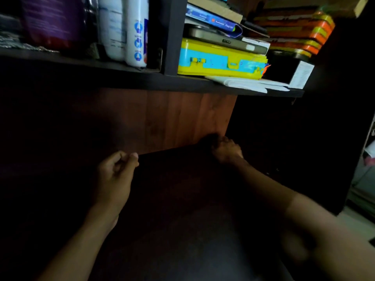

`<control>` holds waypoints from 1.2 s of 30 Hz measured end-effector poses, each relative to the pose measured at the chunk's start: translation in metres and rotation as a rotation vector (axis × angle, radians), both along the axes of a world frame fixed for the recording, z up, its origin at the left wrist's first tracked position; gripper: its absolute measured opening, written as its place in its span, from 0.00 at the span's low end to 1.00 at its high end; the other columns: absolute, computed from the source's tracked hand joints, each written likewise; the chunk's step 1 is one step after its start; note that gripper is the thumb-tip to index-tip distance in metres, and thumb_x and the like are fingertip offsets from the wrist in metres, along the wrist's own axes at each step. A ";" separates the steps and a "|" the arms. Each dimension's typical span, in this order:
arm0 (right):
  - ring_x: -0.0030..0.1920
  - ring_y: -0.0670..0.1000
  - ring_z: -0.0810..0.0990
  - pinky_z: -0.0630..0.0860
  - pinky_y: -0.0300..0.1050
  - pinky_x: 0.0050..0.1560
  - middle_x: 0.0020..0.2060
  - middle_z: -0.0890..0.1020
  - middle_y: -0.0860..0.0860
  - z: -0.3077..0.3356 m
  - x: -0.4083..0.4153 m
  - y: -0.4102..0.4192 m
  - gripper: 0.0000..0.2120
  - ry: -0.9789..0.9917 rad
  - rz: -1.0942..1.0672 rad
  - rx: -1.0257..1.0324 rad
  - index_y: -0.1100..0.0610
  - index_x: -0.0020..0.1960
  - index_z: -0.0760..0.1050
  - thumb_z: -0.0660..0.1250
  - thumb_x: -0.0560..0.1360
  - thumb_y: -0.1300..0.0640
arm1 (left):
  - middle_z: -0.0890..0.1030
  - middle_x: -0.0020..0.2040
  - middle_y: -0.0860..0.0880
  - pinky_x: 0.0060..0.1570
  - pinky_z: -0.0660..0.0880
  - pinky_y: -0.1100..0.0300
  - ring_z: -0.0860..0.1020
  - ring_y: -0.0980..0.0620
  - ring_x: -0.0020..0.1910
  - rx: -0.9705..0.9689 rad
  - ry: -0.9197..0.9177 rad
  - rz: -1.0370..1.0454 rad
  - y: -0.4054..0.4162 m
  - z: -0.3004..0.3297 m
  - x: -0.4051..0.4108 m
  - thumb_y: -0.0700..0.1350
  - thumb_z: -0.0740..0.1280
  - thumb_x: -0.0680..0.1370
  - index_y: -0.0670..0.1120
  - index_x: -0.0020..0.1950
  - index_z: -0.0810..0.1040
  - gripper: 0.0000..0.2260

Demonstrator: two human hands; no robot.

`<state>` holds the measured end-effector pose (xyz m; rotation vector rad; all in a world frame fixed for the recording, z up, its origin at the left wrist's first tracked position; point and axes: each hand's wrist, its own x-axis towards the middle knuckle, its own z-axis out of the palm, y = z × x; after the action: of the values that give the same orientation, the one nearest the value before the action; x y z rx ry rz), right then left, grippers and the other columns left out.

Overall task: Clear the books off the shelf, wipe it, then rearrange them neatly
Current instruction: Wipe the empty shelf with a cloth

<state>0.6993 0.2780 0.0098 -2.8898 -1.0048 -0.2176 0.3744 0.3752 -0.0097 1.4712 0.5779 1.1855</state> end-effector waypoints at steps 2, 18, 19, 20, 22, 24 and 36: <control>0.69 0.65 0.73 0.72 0.56 0.65 0.71 0.71 0.62 -0.006 -0.054 0.024 0.28 0.054 0.132 0.031 0.57 0.77 0.61 0.52 0.82 0.43 | 0.76 0.32 0.58 0.34 0.67 0.74 0.72 0.66 0.31 -0.015 0.009 -0.017 -0.001 0.002 0.000 0.44 0.65 0.83 0.41 0.42 0.76 0.11; 0.69 0.63 0.72 0.71 0.58 0.68 0.71 0.71 0.58 0.008 0.028 -0.019 0.33 0.104 0.002 -0.025 0.53 0.75 0.66 0.52 0.78 0.34 | 0.73 0.35 0.46 0.39 0.65 0.54 0.70 0.48 0.36 -0.021 0.151 -0.151 0.000 0.002 -0.003 0.45 0.68 0.81 0.39 0.40 0.75 0.13; 0.70 0.63 0.71 0.70 0.57 0.69 0.71 0.71 0.59 0.012 0.023 -0.015 0.28 0.101 -0.001 -0.024 0.55 0.75 0.65 0.55 0.81 0.40 | 0.73 0.35 0.46 0.39 0.65 0.54 0.70 0.48 0.36 -0.015 0.153 -0.143 0.001 0.002 -0.002 0.45 0.69 0.81 0.38 0.40 0.75 0.13; 0.71 0.63 0.70 0.69 0.56 0.69 0.72 0.71 0.60 0.011 0.022 -0.010 0.27 0.094 -0.011 -0.017 0.56 0.76 0.64 0.56 0.82 0.42 | 0.73 0.35 0.45 0.39 0.65 0.54 0.70 0.48 0.36 -0.013 0.150 -0.136 0.001 0.002 -0.002 0.45 0.69 0.81 0.38 0.40 0.76 0.13; 0.72 0.63 0.70 0.68 0.56 0.69 0.73 0.70 0.61 0.013 0.016 -0.007 0.29 0.079 -0.018 0.018 0.56 0.77 0.61 0.55 0.82 0.42 | 0.73 0.35 0.45 0.39 0.65 0.53 0.69 0.48 0.35 -0.003 0.152 -0.143 -0.002 0.002 -0.001 0.45 0.69 0.81 0.38 0.41 0.75 0.13; 0.72 0.63 0.70 0.67 0.56 0.69 0.75 0.68 0.60 0.011 0.001 -0.004 0.30 0.094 0.015 0.032 0.55 0.78 0.58 0.54 0.82 0.41 | 0.73 0.35 0.45 0.39 0.66 0.53 0.70 0.48 0.36 0.011 0.178 -0.152 0.000 0.000 -0.002 0.47 0.69 0.81 0.40 0.40 0.76 0.14; 0.73 0.56 0.69 0.67 0.51 0.72 0.76 0.69 0.53 -0.015 -0.172 0.025 0.36 0.176 0.610 0.063 0.51 0.80 0.59 0.57 0.77 0.35 | 0.74 0.31 0.49 0.34 0.67 0.56 0.72 0.53 0.30 0.214 0.261 0.195 0.010 0.012 -0.033 0.47 0.66 0.83 0.43 0.37 0.74 0.15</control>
<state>0.5274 0.3025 -0.0055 -2.3480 -1.7229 0.0447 0.3414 0.3847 0.0026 1.8008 0.8067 1.2433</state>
